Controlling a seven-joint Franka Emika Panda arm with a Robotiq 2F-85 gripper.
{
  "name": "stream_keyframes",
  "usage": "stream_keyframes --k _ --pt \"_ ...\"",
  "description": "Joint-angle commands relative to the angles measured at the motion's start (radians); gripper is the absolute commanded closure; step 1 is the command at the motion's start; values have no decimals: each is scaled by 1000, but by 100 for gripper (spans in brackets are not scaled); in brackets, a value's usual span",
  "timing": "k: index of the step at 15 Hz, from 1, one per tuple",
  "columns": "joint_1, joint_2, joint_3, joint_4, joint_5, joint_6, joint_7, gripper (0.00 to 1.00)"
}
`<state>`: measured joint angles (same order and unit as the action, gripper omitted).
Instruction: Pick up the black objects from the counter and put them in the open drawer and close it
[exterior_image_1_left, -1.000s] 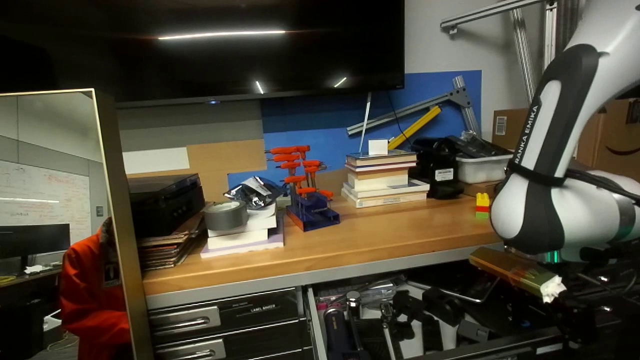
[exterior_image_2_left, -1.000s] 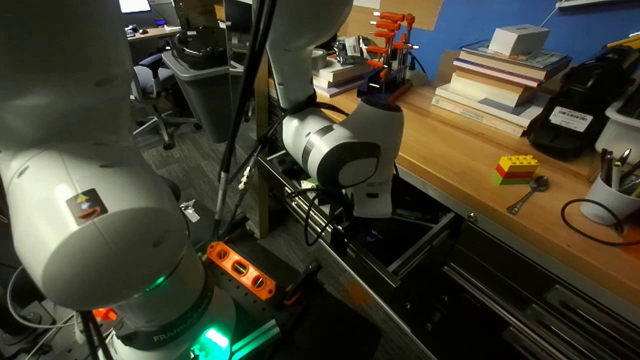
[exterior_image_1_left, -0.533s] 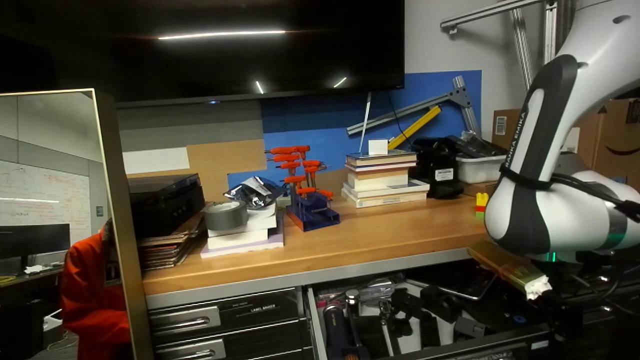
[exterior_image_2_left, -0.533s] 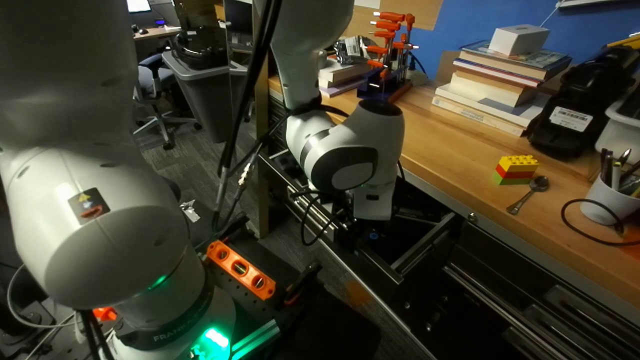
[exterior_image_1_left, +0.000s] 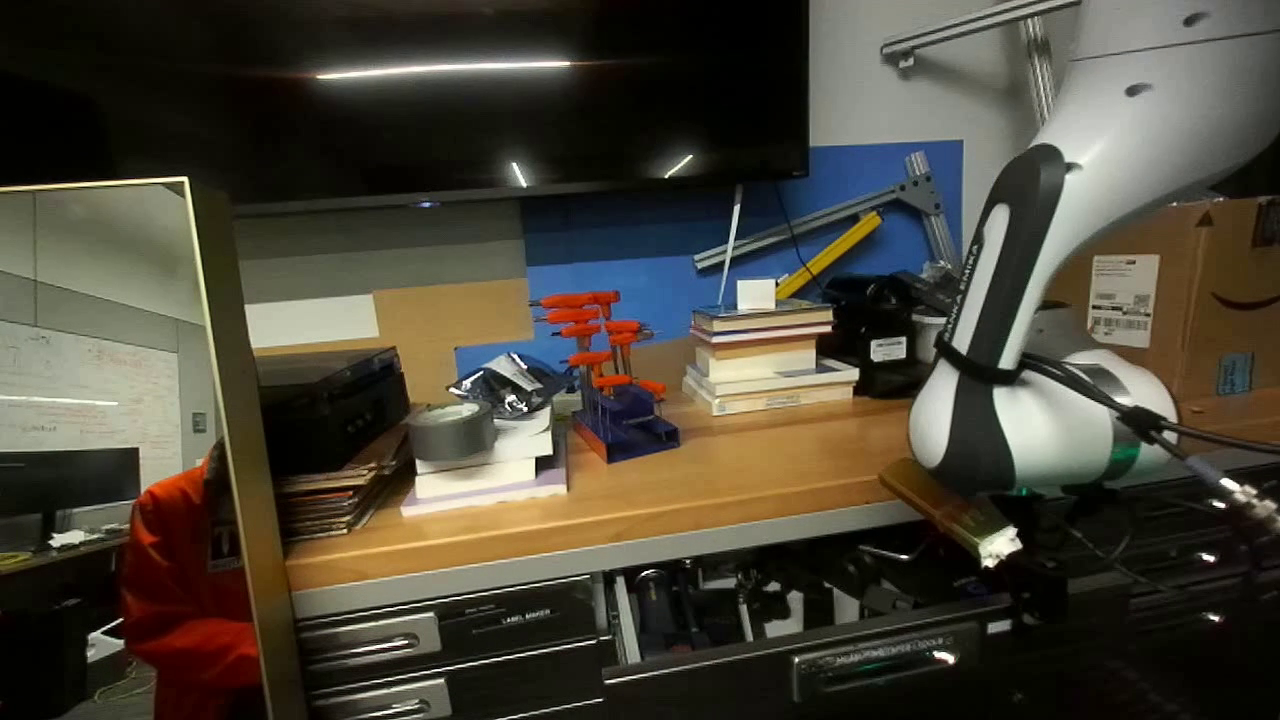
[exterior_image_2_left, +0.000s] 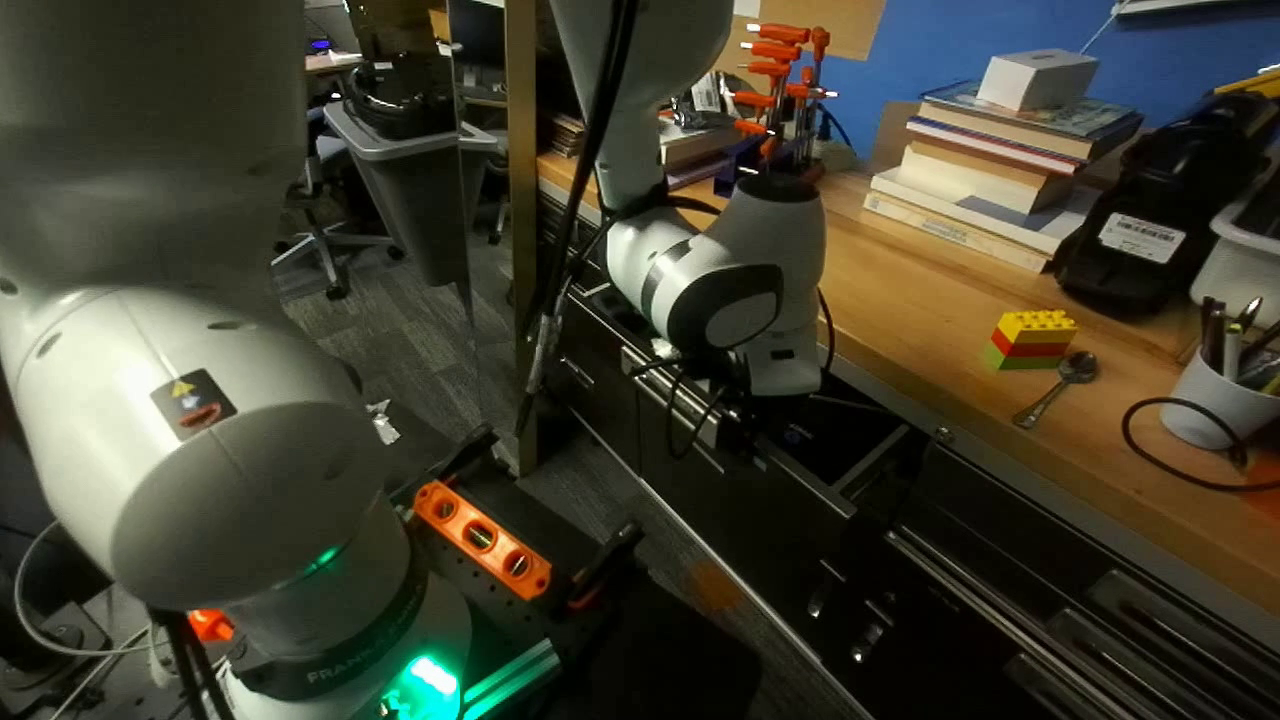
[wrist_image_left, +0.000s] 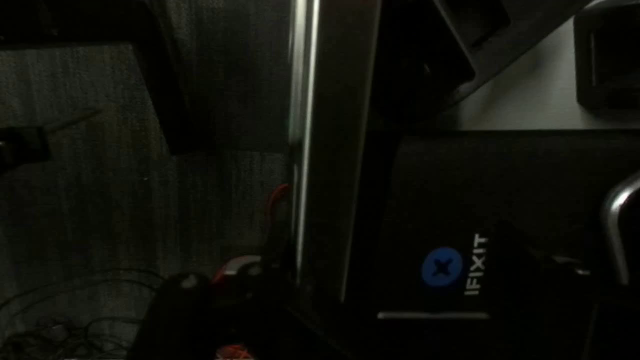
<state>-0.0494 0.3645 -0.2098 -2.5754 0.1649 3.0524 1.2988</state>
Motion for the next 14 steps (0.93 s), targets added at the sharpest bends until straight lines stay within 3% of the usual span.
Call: stream_keyframes --k 1,3,5,8,11,14 --pt "47 103 2 148 30 24 -39 0" --pt "90 115 -34 178 6 17 -56 0" --pt "178 87 -113 152 -27 0 -59 0" --pt "405 33 -332 77 -118 -5 -34 0" --pt "632 45 -569 61 -308 1 81 0" --pt "863 22 -802 40 -455 -74 174 0"
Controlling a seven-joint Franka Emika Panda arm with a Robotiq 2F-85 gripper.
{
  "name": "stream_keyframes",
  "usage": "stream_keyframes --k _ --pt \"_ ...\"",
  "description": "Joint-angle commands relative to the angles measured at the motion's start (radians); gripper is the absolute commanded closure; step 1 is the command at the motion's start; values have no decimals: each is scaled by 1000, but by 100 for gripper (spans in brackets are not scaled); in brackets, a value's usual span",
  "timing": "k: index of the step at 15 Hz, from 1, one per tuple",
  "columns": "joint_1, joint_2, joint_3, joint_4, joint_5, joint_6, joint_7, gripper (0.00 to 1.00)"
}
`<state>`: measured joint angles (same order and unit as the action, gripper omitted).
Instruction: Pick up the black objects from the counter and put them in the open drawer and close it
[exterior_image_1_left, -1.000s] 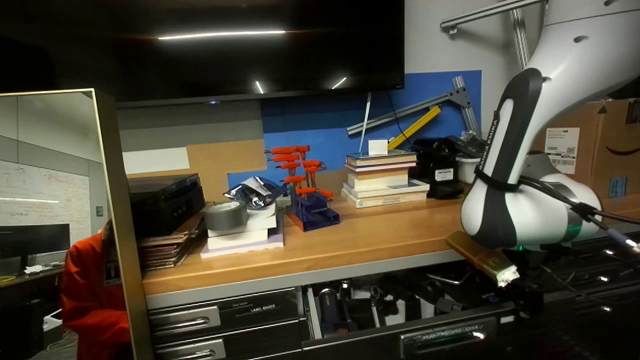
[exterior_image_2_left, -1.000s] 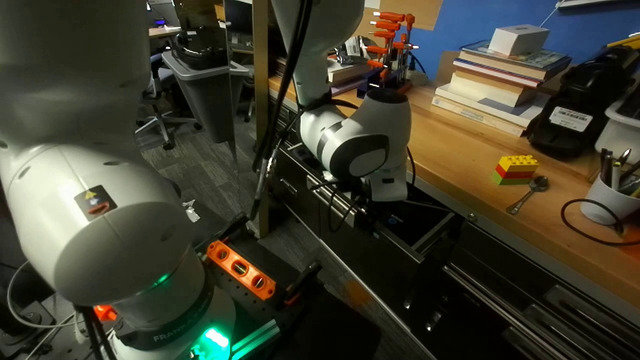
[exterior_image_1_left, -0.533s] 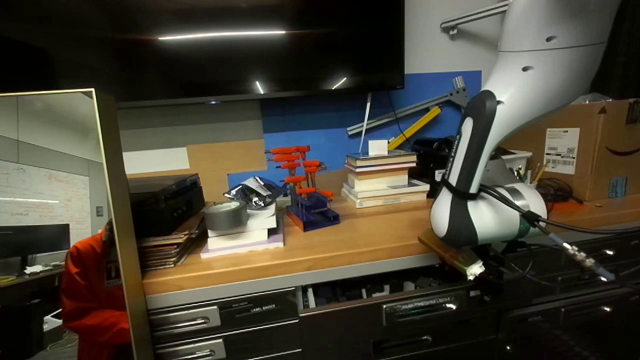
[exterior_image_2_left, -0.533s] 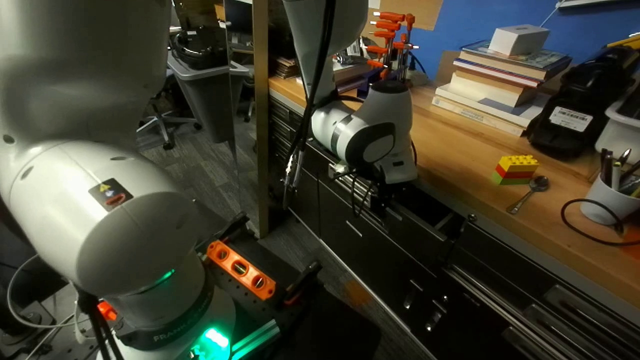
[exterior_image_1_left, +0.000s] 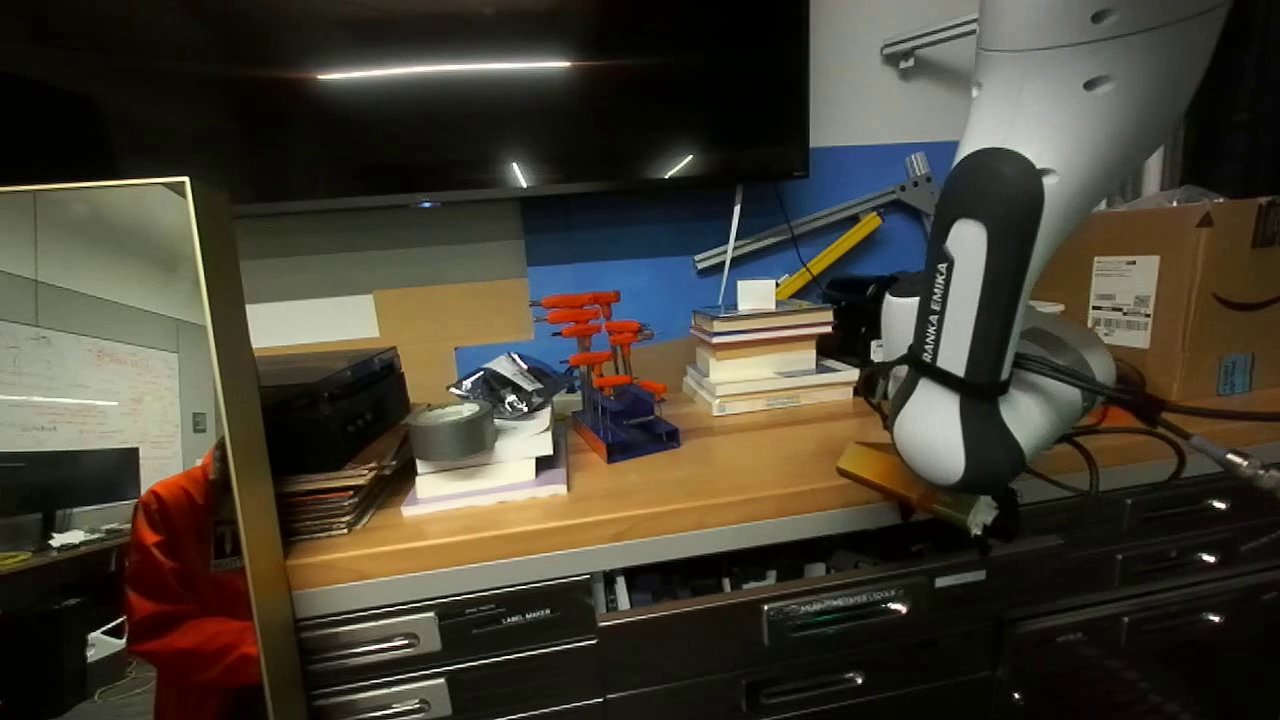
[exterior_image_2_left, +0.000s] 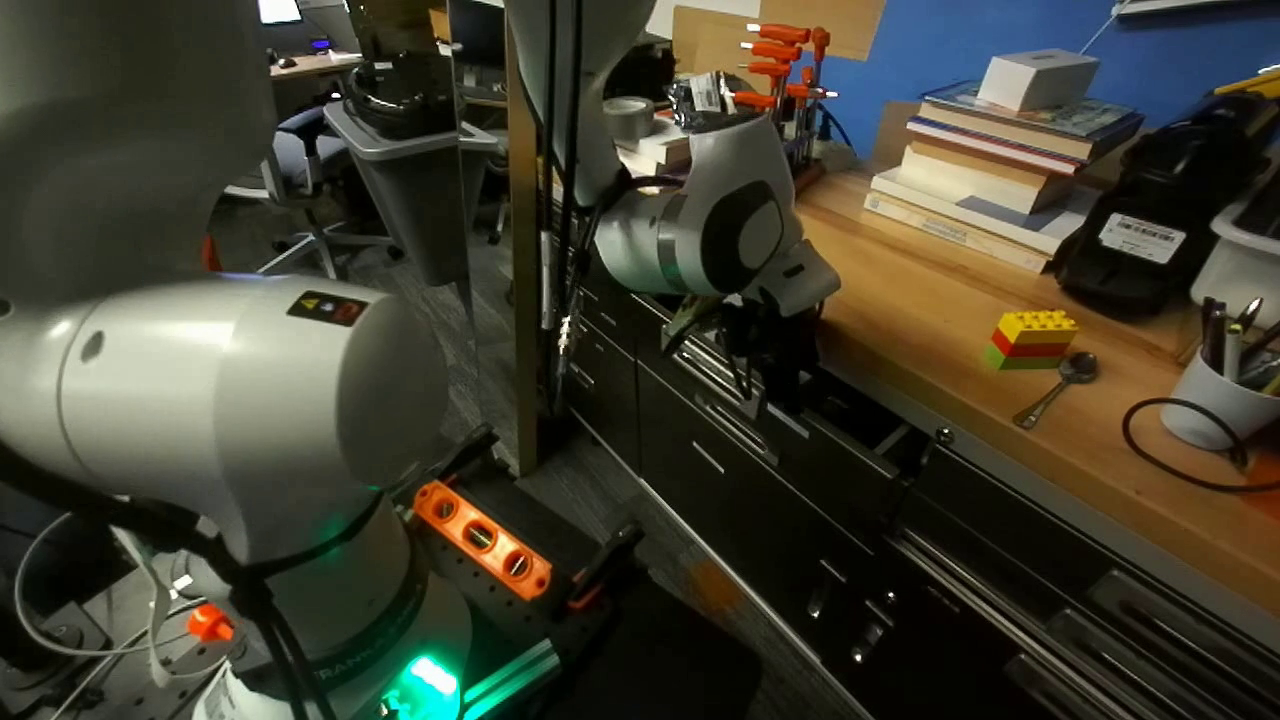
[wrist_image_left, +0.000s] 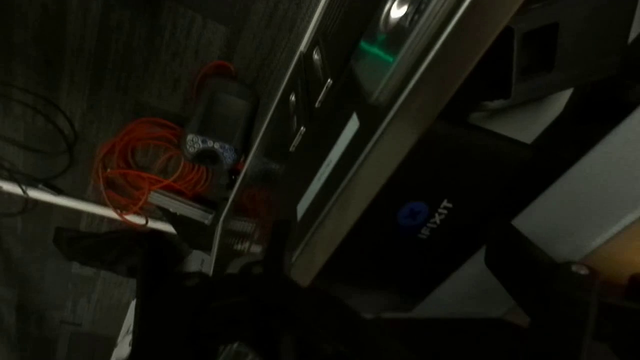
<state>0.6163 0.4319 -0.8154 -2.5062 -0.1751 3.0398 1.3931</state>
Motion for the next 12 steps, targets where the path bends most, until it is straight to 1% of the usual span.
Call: stream_keyframes --k 1,3,4,7,9,10,12 --pt "273 -75 -262 -37 -136 -137 79 0" --pt "424 -108 -387 -37 -176 -310 94 0" --pt "488 -118 -438 -27 -190 -406 111 0" --pt "633 -133 -540 -4 -155 -670 128 0" --pt "694 -151 -583 17 -141 -839 136 0" --pt "709 -167 -592 23 -135 -912 134 0" --pt "716 -186 -596 23 -113 -999 109 0"
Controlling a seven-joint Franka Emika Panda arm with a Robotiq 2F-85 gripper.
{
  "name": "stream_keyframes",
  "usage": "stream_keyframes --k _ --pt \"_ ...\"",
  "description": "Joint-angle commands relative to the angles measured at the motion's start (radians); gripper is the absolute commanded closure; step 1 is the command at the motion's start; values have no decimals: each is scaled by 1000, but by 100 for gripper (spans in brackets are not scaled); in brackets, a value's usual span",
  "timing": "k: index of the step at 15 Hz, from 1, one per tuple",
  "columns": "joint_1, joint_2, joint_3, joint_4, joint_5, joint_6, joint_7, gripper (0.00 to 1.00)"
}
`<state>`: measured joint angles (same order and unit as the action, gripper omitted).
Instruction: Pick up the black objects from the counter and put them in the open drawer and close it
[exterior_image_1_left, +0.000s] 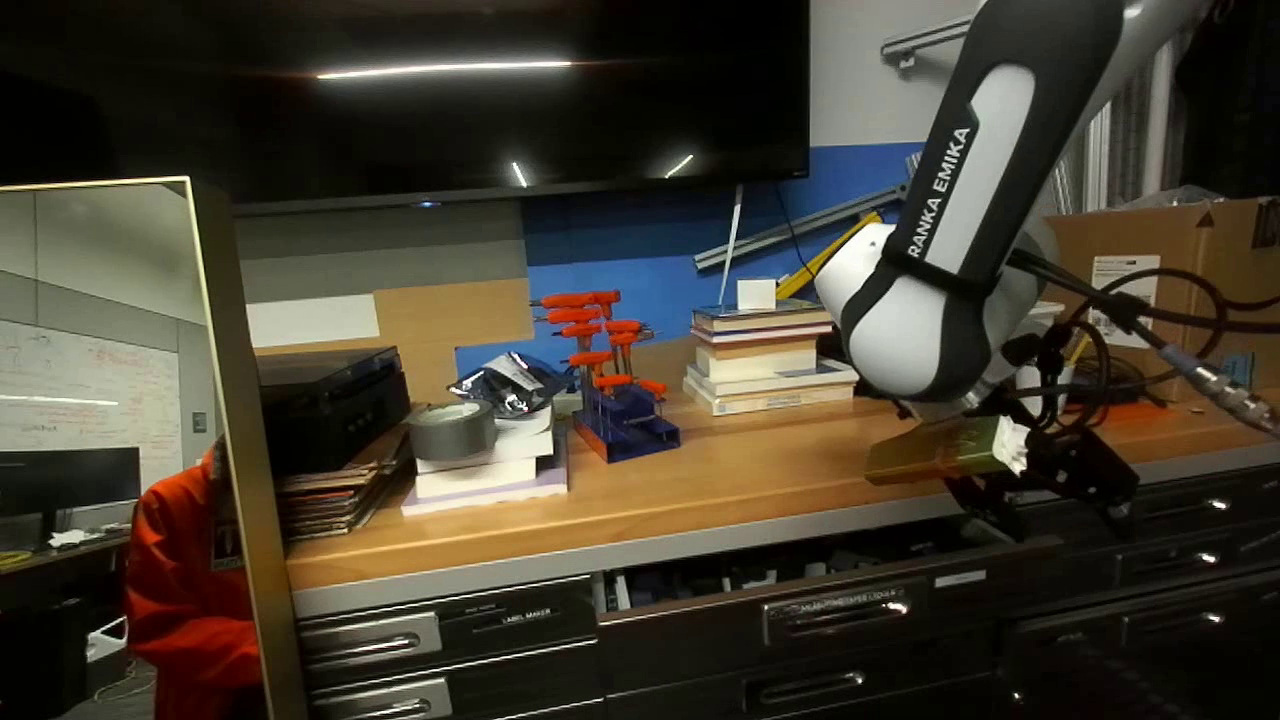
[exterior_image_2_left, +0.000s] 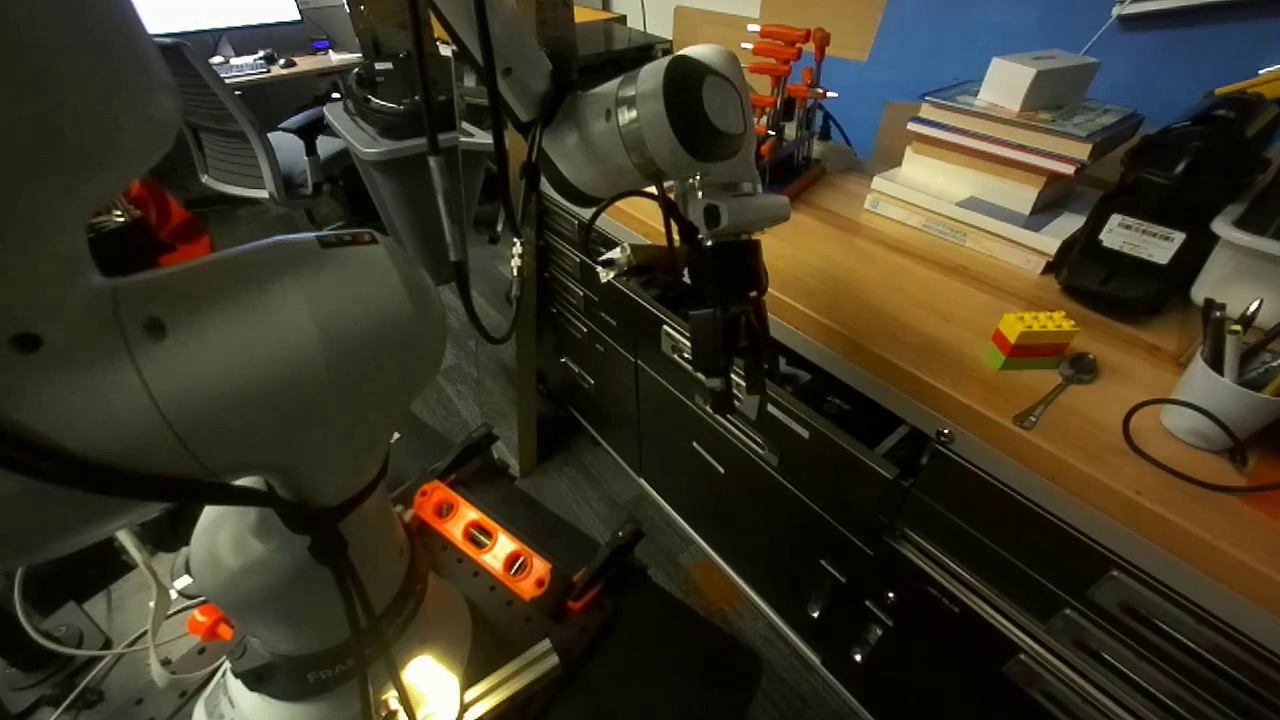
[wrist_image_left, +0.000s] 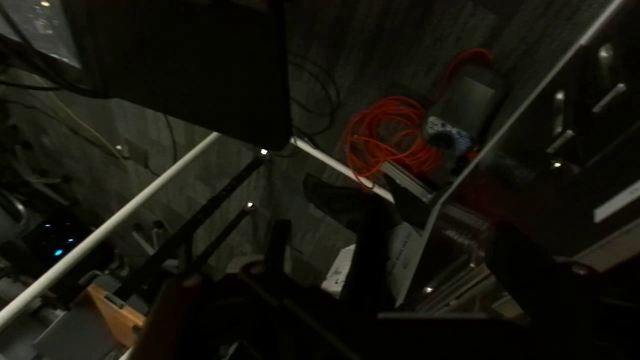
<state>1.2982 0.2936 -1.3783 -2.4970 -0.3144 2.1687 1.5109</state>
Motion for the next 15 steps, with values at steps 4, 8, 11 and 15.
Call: stream_keyframes --k 4,8,11,15 --pt "-28 -79 12 -15 108 -182 -84 0" --pt "-109 -79 68 -65 207 -116 -189 0" --pt "-207 -50 158 -93 313 -54 -303 0" --pt "-472 -26 419 -93 424 97 -429 0"
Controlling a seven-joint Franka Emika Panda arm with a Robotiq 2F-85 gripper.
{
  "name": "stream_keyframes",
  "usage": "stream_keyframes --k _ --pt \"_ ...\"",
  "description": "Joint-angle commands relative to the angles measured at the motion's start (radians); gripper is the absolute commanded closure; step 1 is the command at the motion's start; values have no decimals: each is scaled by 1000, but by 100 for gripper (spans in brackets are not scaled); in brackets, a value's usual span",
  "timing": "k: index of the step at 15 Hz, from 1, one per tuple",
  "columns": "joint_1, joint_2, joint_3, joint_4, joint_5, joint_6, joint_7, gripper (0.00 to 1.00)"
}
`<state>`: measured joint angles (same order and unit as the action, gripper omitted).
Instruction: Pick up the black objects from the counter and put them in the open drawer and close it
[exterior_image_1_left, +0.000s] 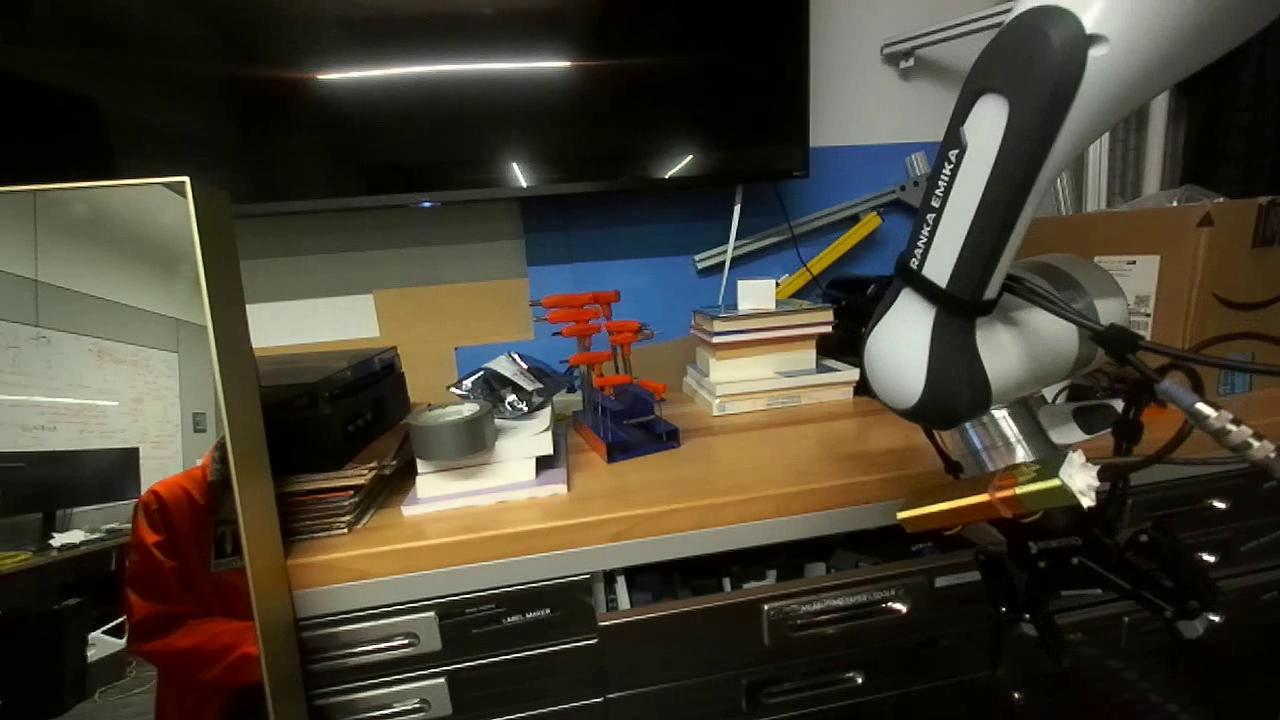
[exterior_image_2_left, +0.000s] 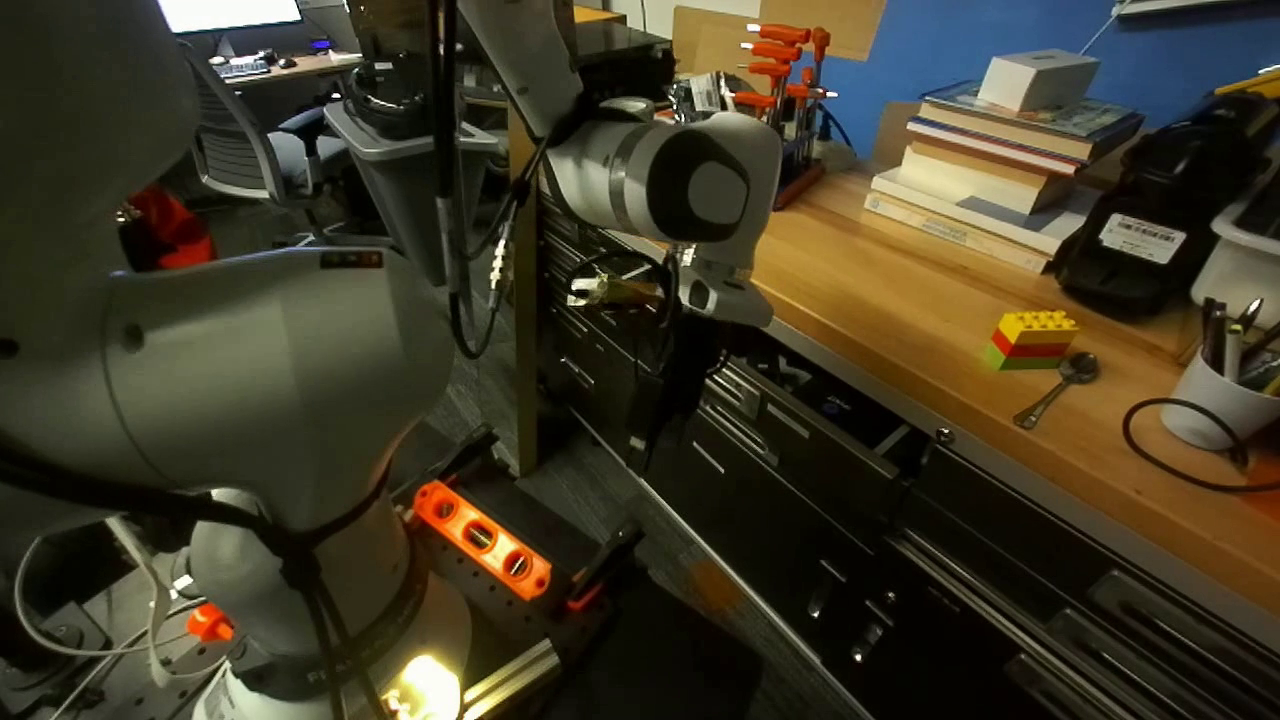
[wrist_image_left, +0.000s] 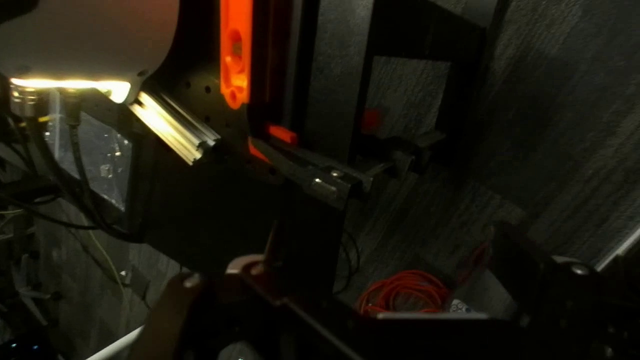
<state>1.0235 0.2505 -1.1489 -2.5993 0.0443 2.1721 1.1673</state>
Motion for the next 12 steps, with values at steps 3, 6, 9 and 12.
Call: stream_keyframes --k 3,6,9,12 --pt "-432 81 431 41 159 222 -165 0" --pt "-669 157 663 108 213 318 -181 0" --pt "-844 234 823 189 208 390 -140 0" --pt "-922 289 886 264 205 457 -112 0"
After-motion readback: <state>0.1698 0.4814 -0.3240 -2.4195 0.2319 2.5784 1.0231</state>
